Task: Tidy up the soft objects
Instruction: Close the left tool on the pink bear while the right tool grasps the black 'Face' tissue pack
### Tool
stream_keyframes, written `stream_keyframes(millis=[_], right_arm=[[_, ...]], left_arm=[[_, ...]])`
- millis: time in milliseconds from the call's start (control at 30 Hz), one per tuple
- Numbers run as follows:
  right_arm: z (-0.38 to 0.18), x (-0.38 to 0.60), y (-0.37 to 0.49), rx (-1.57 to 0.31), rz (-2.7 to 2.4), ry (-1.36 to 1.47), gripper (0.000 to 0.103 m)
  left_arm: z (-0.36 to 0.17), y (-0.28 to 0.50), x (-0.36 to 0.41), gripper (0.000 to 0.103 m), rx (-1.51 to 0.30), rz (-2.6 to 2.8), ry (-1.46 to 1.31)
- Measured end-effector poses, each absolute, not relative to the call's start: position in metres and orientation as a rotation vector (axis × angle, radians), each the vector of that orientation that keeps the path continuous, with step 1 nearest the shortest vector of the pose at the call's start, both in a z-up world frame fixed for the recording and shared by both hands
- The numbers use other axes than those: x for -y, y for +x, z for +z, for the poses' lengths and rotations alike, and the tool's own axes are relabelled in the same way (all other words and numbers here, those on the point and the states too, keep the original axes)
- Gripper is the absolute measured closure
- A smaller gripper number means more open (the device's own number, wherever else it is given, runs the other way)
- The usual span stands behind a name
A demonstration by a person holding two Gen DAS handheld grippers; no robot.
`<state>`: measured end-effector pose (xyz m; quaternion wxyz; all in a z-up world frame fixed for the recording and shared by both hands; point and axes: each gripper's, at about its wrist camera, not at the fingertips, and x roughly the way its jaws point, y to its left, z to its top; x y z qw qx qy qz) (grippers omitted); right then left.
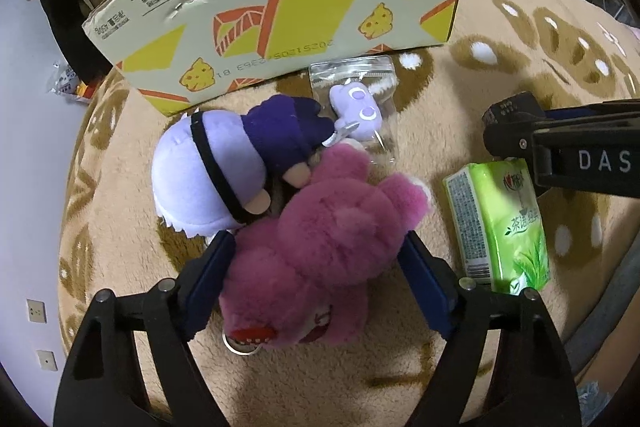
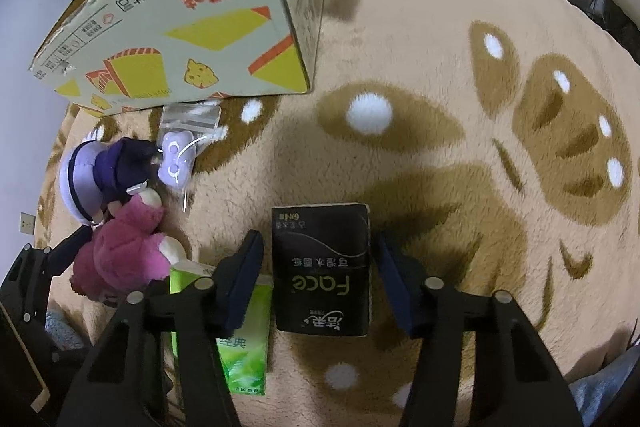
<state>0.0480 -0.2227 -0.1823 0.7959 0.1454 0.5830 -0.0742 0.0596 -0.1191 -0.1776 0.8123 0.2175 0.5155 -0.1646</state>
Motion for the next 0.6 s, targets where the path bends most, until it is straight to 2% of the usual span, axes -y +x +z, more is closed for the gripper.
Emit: stream_keyframes(millis=[100,500,600], right_arm=[[-0.187,0.222,0.049,-1.259,-0.164,0.307,0.052],[-0.19,0.229,0.051,-1.242,-0.164,0.312,0.053],[-0.182,0.23,0.046,-1.233,-0.163,0.304,0.053]], left_arm=[[-0.178,0.058,0.121,0.022,-1.101,-0.352,0.464],[-0.187,0.066,0.117,0.022,-1.13,-0.334,0.451],[-0.187,0.068,0.113,0.026,-1.13,-0.336,0.441]])
